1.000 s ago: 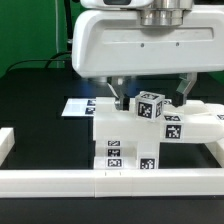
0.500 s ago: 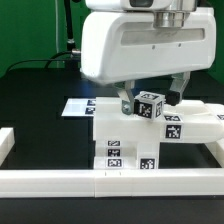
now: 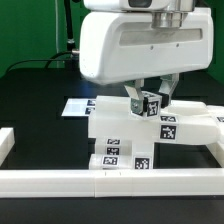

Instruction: Assemble chair

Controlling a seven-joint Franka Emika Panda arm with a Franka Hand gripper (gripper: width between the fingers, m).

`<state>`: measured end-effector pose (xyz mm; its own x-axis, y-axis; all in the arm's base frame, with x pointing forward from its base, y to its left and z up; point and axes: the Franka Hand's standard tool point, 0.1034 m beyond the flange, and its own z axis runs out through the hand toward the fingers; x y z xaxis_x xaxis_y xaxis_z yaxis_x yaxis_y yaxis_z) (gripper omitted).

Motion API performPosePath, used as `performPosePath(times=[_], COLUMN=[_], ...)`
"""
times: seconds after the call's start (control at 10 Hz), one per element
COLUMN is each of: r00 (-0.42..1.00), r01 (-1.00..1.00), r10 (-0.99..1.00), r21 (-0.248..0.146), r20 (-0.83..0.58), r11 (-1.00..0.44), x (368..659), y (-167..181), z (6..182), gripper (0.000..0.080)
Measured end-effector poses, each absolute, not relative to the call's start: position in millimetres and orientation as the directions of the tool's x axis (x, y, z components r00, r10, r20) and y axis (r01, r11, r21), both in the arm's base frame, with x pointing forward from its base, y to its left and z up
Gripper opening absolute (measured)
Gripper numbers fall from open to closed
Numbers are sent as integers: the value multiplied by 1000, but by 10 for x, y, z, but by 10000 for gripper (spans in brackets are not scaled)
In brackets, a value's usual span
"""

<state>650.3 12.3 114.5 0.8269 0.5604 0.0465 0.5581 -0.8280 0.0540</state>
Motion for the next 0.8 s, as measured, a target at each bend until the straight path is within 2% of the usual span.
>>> performPosePath(times=[0.3,0.5,0.8], r00=[903,979,985], r01=[425,190,-156], r10=[427,192,-155], r21=[44,32,12], r20=[56,64,71], r11=[-904,-981,-988], x=[6505,6502,6494], y=[113,-4,-112], z=[1147,1153,1152], gripper=[284,284,285])
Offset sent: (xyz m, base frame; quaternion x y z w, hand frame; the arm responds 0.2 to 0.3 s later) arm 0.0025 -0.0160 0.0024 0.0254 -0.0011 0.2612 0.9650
